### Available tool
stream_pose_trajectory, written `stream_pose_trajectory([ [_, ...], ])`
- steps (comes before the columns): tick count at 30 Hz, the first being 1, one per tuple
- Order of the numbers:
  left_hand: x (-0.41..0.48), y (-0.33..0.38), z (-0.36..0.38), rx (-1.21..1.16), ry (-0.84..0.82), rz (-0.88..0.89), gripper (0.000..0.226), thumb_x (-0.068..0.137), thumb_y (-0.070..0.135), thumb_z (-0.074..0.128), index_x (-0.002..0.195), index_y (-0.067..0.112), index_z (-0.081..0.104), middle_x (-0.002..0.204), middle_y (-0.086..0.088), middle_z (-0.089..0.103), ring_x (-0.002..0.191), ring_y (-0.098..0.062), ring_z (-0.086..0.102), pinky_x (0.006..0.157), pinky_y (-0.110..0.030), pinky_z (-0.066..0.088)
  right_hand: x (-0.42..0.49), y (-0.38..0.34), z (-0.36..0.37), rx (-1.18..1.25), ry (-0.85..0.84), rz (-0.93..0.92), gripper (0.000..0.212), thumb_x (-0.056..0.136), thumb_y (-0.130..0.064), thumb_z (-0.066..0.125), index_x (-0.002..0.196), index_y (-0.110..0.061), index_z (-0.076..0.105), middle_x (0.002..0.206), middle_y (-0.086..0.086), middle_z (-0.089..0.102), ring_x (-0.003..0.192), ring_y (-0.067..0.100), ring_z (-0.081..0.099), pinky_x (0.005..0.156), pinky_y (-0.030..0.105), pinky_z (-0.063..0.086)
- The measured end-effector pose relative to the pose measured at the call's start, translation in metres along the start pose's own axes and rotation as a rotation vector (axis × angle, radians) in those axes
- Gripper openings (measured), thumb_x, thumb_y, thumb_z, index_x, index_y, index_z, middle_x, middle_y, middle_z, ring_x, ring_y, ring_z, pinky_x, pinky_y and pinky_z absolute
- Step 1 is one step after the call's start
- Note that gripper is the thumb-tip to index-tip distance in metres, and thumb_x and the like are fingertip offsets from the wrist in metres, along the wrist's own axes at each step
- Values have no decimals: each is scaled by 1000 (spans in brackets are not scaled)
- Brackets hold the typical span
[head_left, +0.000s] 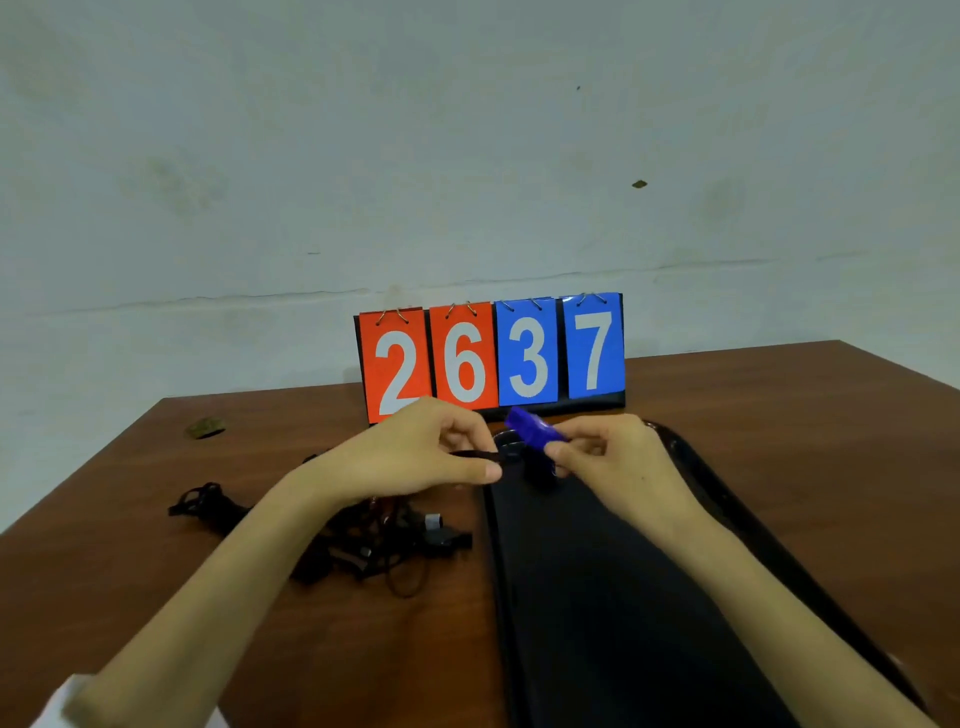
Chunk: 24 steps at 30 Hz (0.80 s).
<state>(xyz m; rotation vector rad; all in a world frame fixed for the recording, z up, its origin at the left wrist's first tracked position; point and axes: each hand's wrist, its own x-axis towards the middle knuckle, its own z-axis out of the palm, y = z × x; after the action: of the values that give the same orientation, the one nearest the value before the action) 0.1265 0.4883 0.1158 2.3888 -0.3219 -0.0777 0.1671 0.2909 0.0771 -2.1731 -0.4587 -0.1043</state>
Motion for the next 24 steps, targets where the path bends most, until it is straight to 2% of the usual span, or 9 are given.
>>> stream_pose_trajectory([
  [4, -6, 4, -2, 73, 72, 139, 3, 84, 22, 66, 85, 25, 68, 84, 11, 67, 85, 2, 60, 75, -6, 45, -7, -6, 6, -143, -173, -161, 19, 83, -21, 65, 102, -26, 67, 79, -15, 63, 82, 1, 60, 83, 21, 48],
  [9, -6, -1, 0, 54, 47, 182, 9, 86, 21, 64, 89, 29, 67, 89, 11, 68, 88, 0, 61, 77, -9, 48, -12, -10, 7, -79, -226, -263, 19, 79, -20, 70, 97, -25, 69, 80, -20, 62, 84, -2, 61, 72, 8, 47],
  [11, -5, -4, 1, -15, 29, 163, 10, 88, 21, 61, 94, 22, 69, 87, 9, 69, 81, -4, 64, 71, -15, 52, -13, -11, 6, -19, -234, -282, 16, 78, -19, 70, 93, -26, 69, 80, -18, 64, 85, -4, 61, 71, 7, 47],
  [12, -5, -4, 1, -84, 18, 131, 13, 89, 23, 59, 95, 19, 70, 79, 9, 68, 69, -6, 63, 62, -16, 51, -14, -12, 6, 17, -233, -287, 15, 78, -18, 70, 89, -28, 69, 79, -18, 64, 84, -5, 61, 71, 5, 47],
  [14, -5, -6, -1, -280, -30, 35, 19, 90, 26, 57, 96, 14, 69, 60, 7, 59, 45, -7, 45, 45, -15, 36, -15, -15, 4, 89, -220, -285, 20, 77, -16, 71, 83, -35, 66, 76, -20, 64, 81, -6, 61, 68, 4, 46],
  [15, -5, -7, -2, -387, -54, -11, 19, 90, 25, 57, 96, 12, 69, 55, 6, 54, 42, -5, 37, 42, -15, 29, -15, -15, 4, 117, -212, -279, 22, 77, -17, 71, 82, -37, 64, 76, -19, 64, 81, -5, 61, 68, 5, 46],
  [18, -3, -10, 0, -624, -112, -110, 15, 92, 19, 53, 92, 12, 67, 53, 2, 49, 38, -5, 27, 37, -15, 20, -14, -16, 2, 179, -185, -259, 21, 75, -18, 72, 83, -36, 64, 80, -14, 67, 81, -1, 63, 69, 12, 50],
  [20, -2, -10, 5, -667, -147, -129, 20, 95, 16, 48, 86, 15, 65, 58, 0, 49, 39, -5, 27, 37, -16, 19, -13, -15, 2, 229, -156, -261, 19, 75, -18, 72, 85, -33, 65, 83, -10, 68, 80, 3, 64, 71, 14, 52],
  [24, 0, -9, 17, -638, -178, -79, 21, 93, 30, 49, 87, 12, 57, 67, -2, 51, 50, -8, 39, 45, -20, 30, -10, -14, 1, 333, -46, -237, 18, 77, -14, 70, 86, -29, 66, 84, -6, 69, 79, 6, 65, 71, 14, 52],
])
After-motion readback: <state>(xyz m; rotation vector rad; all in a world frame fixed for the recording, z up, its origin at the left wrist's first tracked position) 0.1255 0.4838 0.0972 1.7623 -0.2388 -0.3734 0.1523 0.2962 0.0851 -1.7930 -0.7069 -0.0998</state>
